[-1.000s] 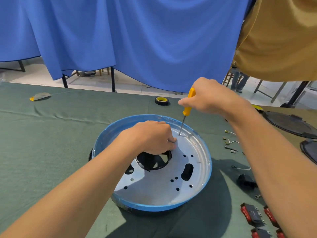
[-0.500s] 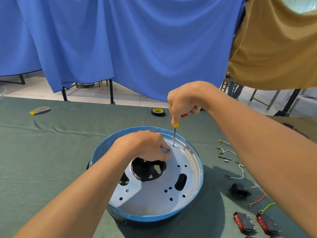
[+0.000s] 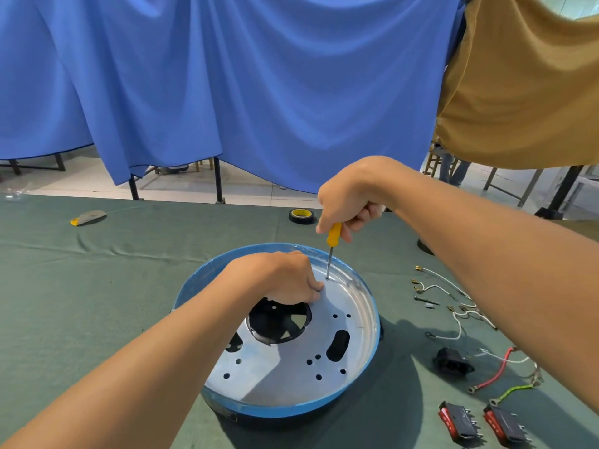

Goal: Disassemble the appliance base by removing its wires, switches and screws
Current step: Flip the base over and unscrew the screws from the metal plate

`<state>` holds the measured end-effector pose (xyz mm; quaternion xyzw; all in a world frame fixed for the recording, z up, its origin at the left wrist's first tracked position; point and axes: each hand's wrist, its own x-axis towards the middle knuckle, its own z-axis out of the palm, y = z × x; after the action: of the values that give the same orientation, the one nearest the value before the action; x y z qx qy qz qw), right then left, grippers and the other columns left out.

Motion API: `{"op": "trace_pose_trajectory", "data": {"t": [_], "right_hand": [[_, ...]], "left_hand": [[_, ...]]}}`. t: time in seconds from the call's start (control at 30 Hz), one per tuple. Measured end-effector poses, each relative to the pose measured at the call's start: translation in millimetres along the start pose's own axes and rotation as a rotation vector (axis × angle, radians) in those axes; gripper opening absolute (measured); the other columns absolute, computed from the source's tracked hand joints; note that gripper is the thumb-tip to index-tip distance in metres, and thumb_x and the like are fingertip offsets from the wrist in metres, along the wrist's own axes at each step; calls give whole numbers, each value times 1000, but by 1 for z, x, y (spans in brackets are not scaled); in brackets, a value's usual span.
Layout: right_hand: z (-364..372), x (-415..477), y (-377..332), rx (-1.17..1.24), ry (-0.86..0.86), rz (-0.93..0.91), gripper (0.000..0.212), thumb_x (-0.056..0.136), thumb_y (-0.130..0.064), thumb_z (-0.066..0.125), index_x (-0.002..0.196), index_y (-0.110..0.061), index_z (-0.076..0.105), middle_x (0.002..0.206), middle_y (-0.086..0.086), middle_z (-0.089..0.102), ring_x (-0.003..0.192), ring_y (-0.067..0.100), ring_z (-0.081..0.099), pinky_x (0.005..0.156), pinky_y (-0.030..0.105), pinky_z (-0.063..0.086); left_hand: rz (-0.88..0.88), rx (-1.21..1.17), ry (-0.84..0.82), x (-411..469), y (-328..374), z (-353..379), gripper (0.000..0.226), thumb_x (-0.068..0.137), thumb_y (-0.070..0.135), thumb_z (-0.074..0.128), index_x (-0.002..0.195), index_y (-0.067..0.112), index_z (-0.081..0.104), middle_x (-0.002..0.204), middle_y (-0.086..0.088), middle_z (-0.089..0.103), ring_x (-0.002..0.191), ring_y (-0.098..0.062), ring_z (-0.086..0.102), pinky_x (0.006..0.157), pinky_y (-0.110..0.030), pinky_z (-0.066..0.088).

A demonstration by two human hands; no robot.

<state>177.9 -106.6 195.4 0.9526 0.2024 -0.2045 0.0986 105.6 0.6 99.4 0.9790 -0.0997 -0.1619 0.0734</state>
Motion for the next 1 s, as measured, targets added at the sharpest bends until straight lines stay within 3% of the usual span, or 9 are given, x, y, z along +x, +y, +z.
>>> {"op": "trace_pose_trajectory", "data": {"t": [0.17, 0.3, 0.5, 0.63, 0.7, 0.77, 0.87, 0.93, 1.0], "right_hand": [[3, 3, -1, -124, 94, -112, 30, 90, -30, 64, 67, -12, 67, 46, -4, 52, 41, 17, 40, 43, 20, 33], [4, 0, 5, -89, 149, -188, 5, 83, -22, 74, 84, -17, 74, 52, -7, 65, 53, 11, 60, 47, 20, 45], [20, 5, 21, -51, 389, -133, 59, 90, -63, 50, 60, -12, 50, 58, 3, 49, 55, 22, 44, 54, 30, 35], [23, -2, 23, -26, 396, -179, 24, 88, -38, 62, 94, -15, 67, 83, 4, 64, 79, 26, 61, 60, 32, 43], [21, -4, 25, 7, 334, -177, 29, 84, -38, 69, 106, -20, 66, 100, 7, 67, 83, 25, 63, 61, 32, 48], [20, -4, 26, 21, 282, -161, 36, 85, -48, 66, 101, -16, 66, 92, 8, 66, 66, 23, 56, 53, 27, 44], [23, 0, 26, 46, 345, -131, 54, 92, -60, 49, 69, -11, 53, 63, 6, 49, 55, 24, 42, 51, 27, 34], [26, 2, 25, 48, 415, -154, 43, 94, -44, 53, 72, -7, 56, 70, 13, 56, 64, 28, 46, 56, 31, 34], [24, 2, 24, 51, 401, -172, 27, 87, -33, 61, 94, -8, 67, 99, 17, 67, 77, 30, 58, 61, 32, 40]], "left_hand": [[-67, -33, 17, 3, 3, 0, 38, 94, 48, 48, 112, 19, 66, 88, 2, 48, 87, -24, 50, 86, -37, 44], [-77, -47, -21, 5, 3, -4, 43, 94, 49, 49, 119, 18, 64, 107, -3, 59, 95, -26, 54, 96, -40, 45], [-60, -40, -22, 7, 0, -6, 43, 94, 52, 49, 115, 19, 67, 108, -1, 65, 98, -23, 57, 98, -42, 45], [-74, -34, -10, 7, 1, -6, 43, 93, 52, 49, 112, 19, 68, 105, -2, 66, 99, -24, 58, 97, -41, 45], [-87, -36, -15, 7, 2, -7, 42, 92, 53, 51, 112, 21, 69, 107, -2, 67, 102, -25, 59, 98, -40, 45], [-92, -56, -38, 7, 2, -10, 41, 93, 52, 51, 114, 22, 68, 107, -1, 66, 100, -24, 58, 98, -40, 46], [-99, -111, -64, 8, 3, -14, 37, 94, 48, 53, 115, 21, 67, 89, 2, 59, 83, -21, 53, 82, -35, 48], [-110, -136, -65, 10, 3, -15, 36, 94, 47, 54, 115, 21, 67, 80, 4, 53, 76, -18, 50, 73, -32, 48], [-117, -145, -66, 11, 3, -15, 35, 94, 46, 54, 116, 22, 67, 79, 6, 52, 76, -18, 49, 72, -30, 48]]}}
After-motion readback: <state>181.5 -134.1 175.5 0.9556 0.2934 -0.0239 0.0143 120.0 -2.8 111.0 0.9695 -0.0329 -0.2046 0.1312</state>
